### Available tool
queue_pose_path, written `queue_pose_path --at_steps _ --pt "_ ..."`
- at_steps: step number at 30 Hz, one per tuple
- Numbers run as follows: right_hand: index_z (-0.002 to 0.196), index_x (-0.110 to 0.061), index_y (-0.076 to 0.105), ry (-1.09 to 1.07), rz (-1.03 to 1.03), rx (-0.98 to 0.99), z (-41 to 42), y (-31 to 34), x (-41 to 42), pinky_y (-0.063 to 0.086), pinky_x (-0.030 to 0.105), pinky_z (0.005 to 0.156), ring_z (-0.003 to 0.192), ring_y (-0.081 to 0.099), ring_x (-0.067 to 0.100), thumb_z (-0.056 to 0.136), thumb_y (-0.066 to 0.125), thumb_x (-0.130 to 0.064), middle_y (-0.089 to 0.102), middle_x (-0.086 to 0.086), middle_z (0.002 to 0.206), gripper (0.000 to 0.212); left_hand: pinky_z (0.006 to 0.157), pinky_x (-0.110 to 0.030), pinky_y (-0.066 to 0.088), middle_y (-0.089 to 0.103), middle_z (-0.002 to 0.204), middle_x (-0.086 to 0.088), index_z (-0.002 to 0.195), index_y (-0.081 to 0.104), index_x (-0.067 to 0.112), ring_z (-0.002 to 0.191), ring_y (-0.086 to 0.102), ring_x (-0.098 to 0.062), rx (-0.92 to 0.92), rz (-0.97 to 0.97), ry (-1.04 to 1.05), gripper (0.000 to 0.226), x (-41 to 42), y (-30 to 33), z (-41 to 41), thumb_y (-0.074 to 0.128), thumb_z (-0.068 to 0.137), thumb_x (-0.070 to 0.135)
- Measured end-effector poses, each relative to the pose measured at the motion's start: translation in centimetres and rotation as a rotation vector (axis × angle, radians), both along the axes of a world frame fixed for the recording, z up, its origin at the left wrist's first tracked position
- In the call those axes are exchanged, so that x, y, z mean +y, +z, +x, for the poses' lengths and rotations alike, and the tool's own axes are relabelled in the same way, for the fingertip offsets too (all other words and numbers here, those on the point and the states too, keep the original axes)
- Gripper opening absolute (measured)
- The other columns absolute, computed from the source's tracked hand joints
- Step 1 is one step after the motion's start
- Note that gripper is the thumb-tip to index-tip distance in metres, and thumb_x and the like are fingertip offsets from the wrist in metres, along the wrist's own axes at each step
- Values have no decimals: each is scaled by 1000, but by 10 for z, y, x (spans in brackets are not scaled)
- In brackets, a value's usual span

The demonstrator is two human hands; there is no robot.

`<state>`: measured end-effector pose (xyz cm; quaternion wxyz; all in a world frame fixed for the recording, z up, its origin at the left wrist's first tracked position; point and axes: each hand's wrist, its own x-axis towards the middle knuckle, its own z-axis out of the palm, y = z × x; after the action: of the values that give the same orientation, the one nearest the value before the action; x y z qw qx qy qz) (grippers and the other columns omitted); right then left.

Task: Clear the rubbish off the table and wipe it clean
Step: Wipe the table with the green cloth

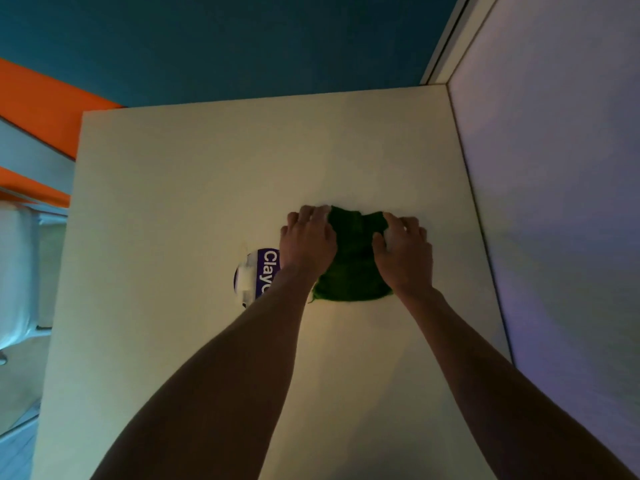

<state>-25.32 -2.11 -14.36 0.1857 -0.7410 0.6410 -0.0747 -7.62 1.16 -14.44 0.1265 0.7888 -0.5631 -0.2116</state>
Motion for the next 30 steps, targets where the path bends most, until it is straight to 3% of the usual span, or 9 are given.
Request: queue_pose_path --at_steps 8,11,13,15,17,19,22,24,30 --pt "145 -13 39 -115 219 -247 -5 -9 17 46 31 93 114 59 25 95 58 -34 63 8 123 57 88 -40 52 37 146 -10 150 31 19 123 49 -30 103 100 94 55 20 6 -38 51 100 30" --pt "144 -7 40 -171 271 -295 -3 -6 19 49 37 99 111 62 25 93 63 -32 67 8 117 61 91 -41 52 32 147 -12 151 27 19 125 48 -35 173 120 135 59 27 9 -48 55 99 25" --pt "134 -6 50 -202 316 -304 -1 -2 17 51 33 87 95 63 21 93 64 -29 68 5 102 49 91 -41 54 32 145 -14 152 24 18 122 52 -36 220 121 172 63 28 10 -51 56 98 20" --pt "108 -9 61 -212 331 -319 -2 2 17 41 24 65 73 56 14 91 64 -25 60 -3 81 24 91 -42 55 38 140 -17 153 21 18 116 56 -34 270 123 216 67 28 12 -53 57 97 16" --pt "90 -10 62 -202 330 -319 -3 4 19 33 20 56 66 53 14 89 65 -23 56 -4 72 13 90 -41 52 46 135 -17 154 19 17 115 57 -33 307 141 251 69 29 14 -54 57 97 15" --pt "92 -8 65 -196 333 -329 -5 7 23 36 17 56 70 57 16 89 64 -20 62 0 77 12 95 -44 50 52 134 -16 154 21 16 120 55 -33 350 165 278 68 33 14 -54 58 97 14" --pt "108 -8 66 -237 380 -379 -8 14 26 48 26 73 86 62 18 90 63 -17 66 3 95 21 102 -47 49 54 136 -14 152 28 14 126 52 -31 411 191 281 63 40 14 -52 58 97 16" --pt "116 -8 63 -260 437 -383 -9 20 30 46 29 76 90 59 18 91 62 -18 63 2 99 26 103 -46 48 54 136 -11 148 36 15 126 51 -28 435 184 257 56 49 15 -49 58 97 17" --pt "116 -12 64 -343 530 -503 -11 42 50 52 35 83 96 61 22 88 65 -20 65 4 104 29 87 -37 51 60 119 -6 130 51 17 108 57 -23 537 67 245 38 80 31 -38 56 93 11"
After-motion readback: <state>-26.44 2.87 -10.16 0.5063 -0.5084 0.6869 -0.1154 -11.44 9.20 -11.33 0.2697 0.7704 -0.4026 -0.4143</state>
